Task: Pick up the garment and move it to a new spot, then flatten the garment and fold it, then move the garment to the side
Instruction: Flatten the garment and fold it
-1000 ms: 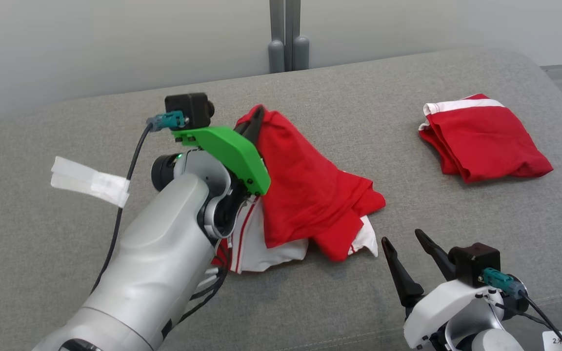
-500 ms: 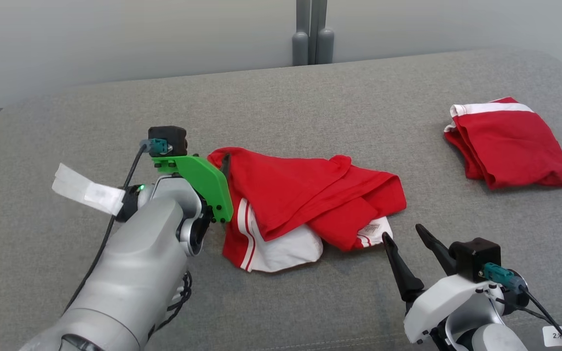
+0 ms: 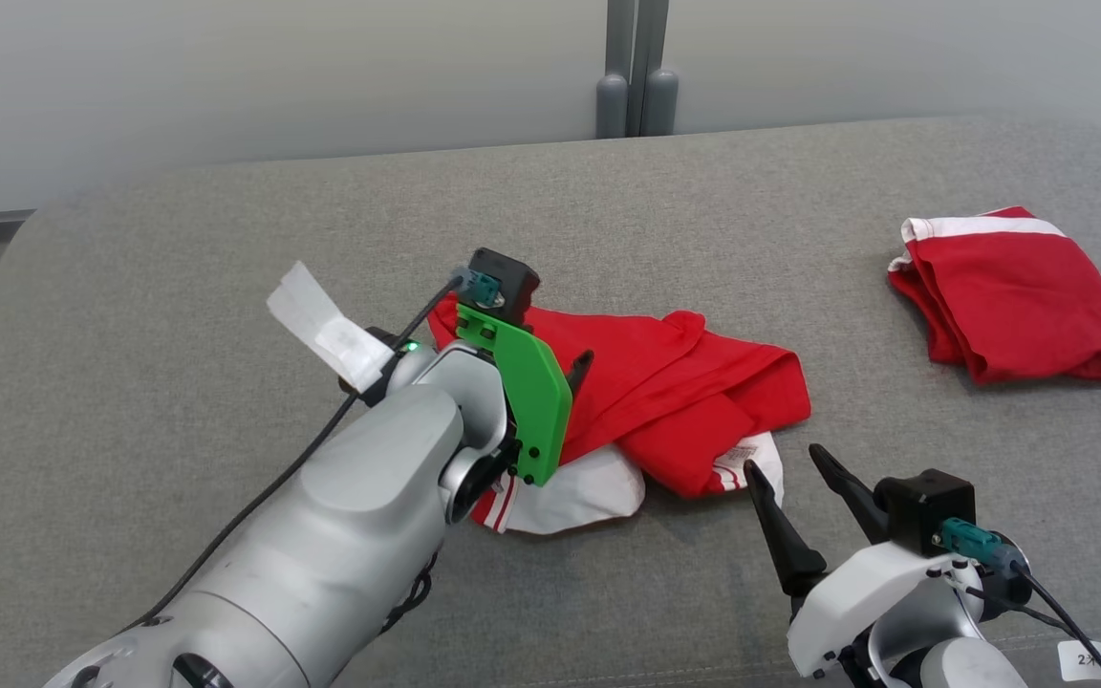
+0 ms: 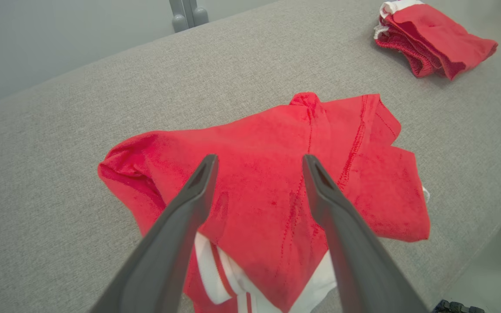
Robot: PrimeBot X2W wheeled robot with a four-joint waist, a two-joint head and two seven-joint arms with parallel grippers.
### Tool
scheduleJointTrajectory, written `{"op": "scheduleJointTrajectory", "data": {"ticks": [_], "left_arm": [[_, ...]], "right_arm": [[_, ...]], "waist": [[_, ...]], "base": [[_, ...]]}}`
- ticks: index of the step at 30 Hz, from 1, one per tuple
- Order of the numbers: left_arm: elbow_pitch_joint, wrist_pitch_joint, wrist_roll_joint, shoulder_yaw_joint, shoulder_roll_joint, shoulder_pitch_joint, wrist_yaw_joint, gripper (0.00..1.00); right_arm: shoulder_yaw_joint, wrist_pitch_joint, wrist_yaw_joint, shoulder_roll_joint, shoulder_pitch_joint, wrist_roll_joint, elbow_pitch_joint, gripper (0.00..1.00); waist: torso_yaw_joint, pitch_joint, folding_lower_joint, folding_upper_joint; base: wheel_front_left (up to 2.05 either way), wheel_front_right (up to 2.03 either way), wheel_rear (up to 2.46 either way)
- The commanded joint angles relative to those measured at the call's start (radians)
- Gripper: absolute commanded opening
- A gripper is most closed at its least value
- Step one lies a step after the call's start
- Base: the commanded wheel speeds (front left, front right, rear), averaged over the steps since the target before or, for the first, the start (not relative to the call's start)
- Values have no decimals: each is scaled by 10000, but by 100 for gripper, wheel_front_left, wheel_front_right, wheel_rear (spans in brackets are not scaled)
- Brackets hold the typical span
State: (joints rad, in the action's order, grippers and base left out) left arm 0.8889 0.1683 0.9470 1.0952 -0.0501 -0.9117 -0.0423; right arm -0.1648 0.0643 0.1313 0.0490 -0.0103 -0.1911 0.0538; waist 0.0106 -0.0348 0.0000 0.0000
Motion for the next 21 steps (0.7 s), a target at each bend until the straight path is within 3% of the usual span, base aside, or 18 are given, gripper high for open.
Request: {"op": "scheduleJointTrajectory", "data": {"ticks": [1, 11, 17, 18, 19, 21], "left_arm": [[-154, 94, -58, 188, -22, 142, 119, 100], [-44, 377, -335, 1113, -23, 296, 727, 100], [217, 460, -367, 1254, -24, 113, 834, 100], [261, 432, -389, 1276, -24, 76, 853, 84], [317, 404, -418, 1299, -24, 32, 868, 45], [377, 432, -386, 1332, -24, 17, 831, 0]], "right_arm": [[40, 6, -11, 32, -91, -4, -7, 100], [10, -43, -11, 31, -264, 46, -3, 100], [71, -95, -11, 30, -329, 63, 22, 100], [72, -104, -11, 30, -331, 70, 28, 100], [76, -115, -11, 31, -333, 76, 37, 100], [84, -134, -11, 30, -340, 65, 42, 100]], "waist": [[124, -100, 0, 0], [745, -460, 0, 0], [937, -618, 0, 0], [957, -635, 0, 0], [975, -648, 0, 0], [992, -661, 0, 0]], "base": [[0, 0, 0], [0, 0, 0], [0, 0, 0], [0, 0, 0], [0, 0, 0], [0, 0, 0]]}}
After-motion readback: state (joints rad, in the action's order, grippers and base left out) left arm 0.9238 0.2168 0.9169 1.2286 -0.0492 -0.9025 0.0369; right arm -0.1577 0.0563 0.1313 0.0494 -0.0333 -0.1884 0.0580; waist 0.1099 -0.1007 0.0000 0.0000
